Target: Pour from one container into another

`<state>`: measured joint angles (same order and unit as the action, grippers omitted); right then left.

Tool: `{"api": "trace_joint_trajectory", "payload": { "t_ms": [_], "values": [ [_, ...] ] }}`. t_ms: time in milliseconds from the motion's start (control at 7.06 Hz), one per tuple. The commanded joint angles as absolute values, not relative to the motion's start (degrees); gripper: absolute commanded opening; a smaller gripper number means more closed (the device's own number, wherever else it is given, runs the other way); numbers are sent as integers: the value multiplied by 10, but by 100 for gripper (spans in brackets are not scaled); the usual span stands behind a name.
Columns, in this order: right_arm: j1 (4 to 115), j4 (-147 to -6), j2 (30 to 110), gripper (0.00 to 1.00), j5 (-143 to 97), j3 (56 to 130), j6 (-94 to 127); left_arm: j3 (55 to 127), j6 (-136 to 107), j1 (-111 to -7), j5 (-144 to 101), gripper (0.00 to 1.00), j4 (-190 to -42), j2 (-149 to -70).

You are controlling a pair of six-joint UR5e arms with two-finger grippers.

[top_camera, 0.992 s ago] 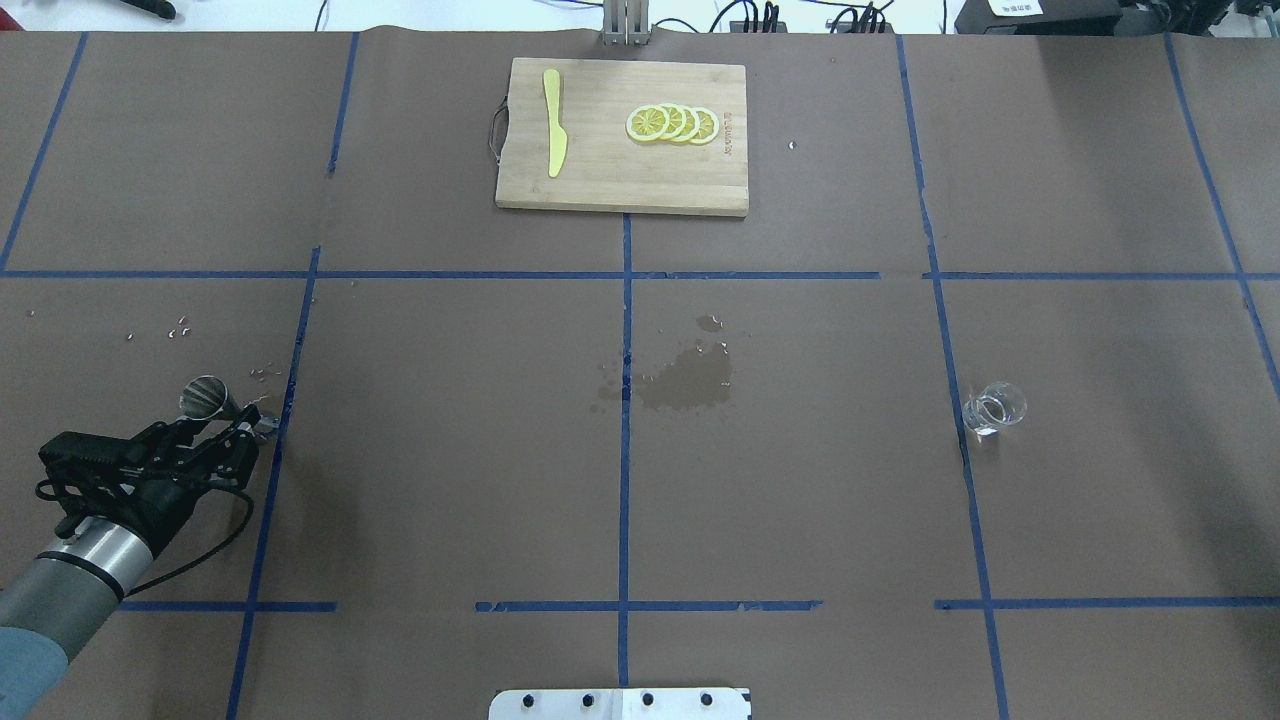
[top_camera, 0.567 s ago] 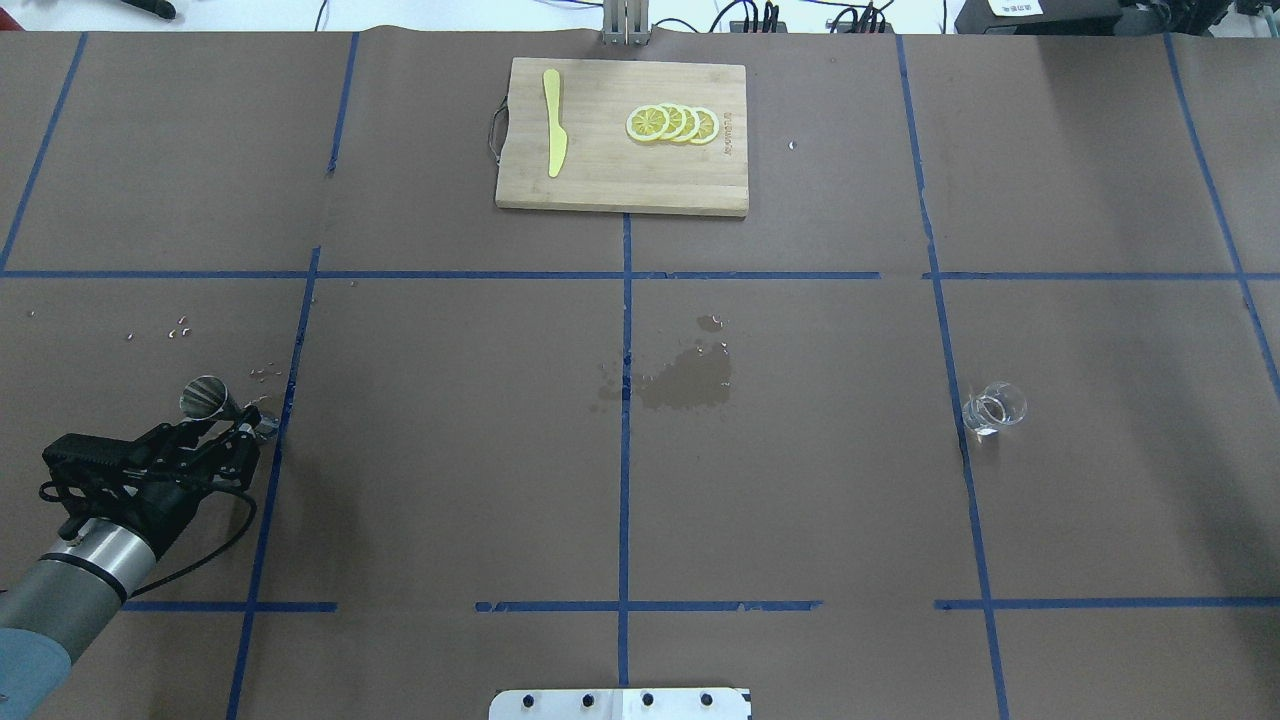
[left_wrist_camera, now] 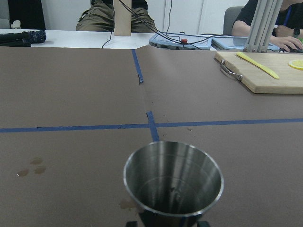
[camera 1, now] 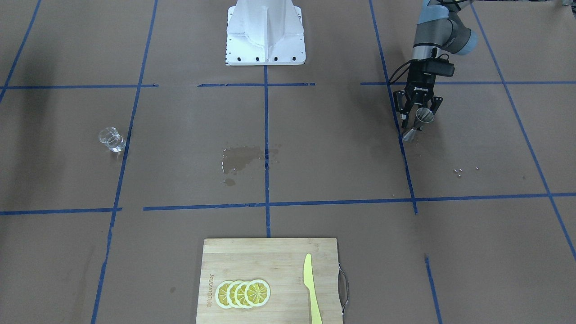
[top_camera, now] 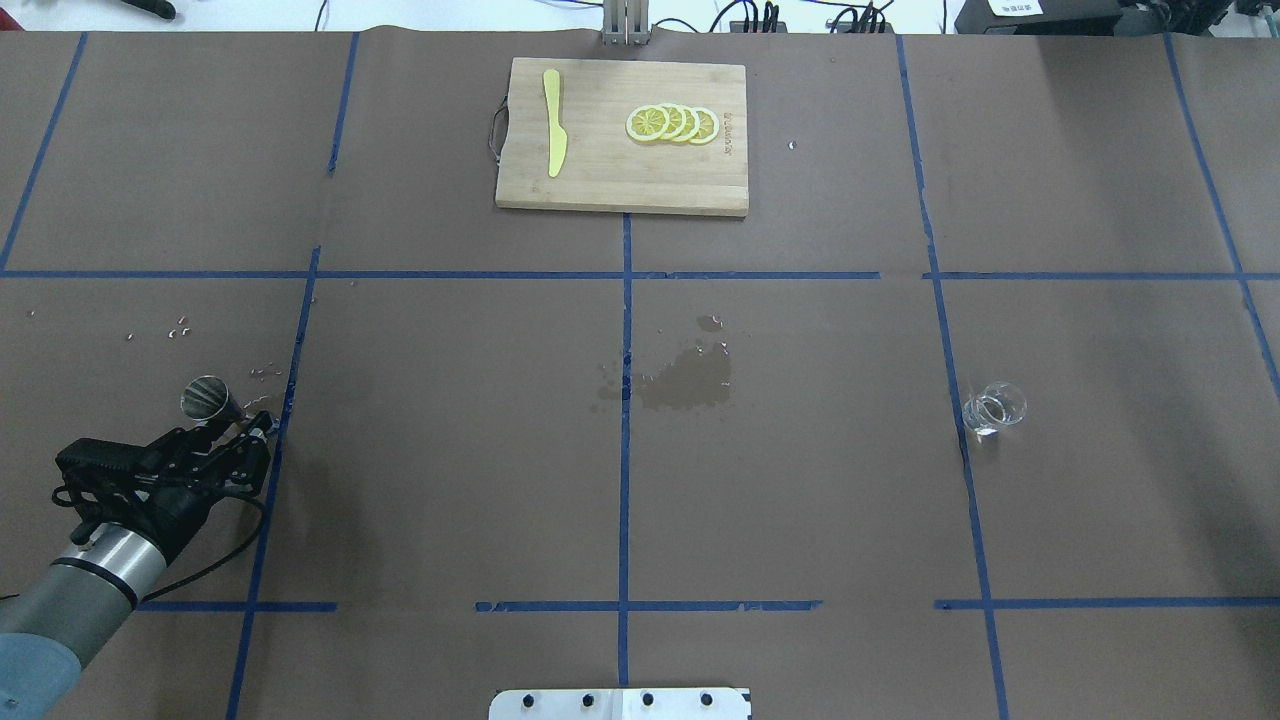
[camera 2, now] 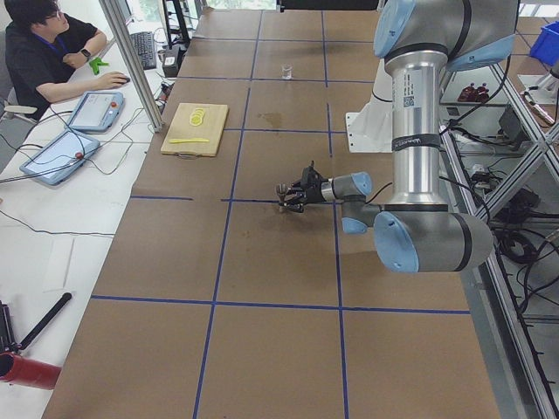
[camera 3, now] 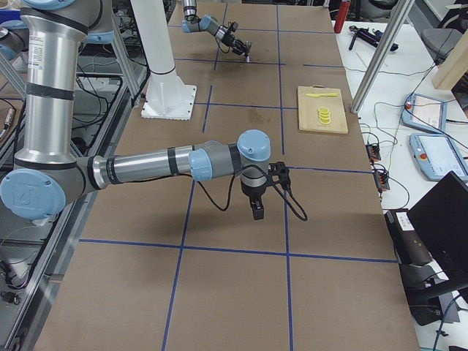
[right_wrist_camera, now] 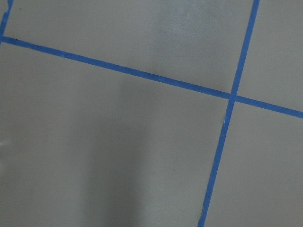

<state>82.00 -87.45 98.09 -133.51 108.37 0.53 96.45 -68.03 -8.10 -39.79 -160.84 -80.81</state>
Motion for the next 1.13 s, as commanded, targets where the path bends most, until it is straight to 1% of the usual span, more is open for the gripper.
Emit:
{"api": "trace_joint_trajectory", "payload": {
  "t_ms": [0,709,850,992],
  "values": [
    [820,-875,981,100,-1335,1085,5,964,-679,-81,-397,48,-1608,-808],
    [820,-875,980,100,-1335,1086,5,963,-679,-82,-397,48,-1615,-806],
    [820,-875,980,100,-1335,1086,5,962,-679,-82,-396,46,-1616,-806],
    [820,-875,980,100,-1335,1086,5,962,-679,-82,-380,19,-1616,-806]
  ]
}}
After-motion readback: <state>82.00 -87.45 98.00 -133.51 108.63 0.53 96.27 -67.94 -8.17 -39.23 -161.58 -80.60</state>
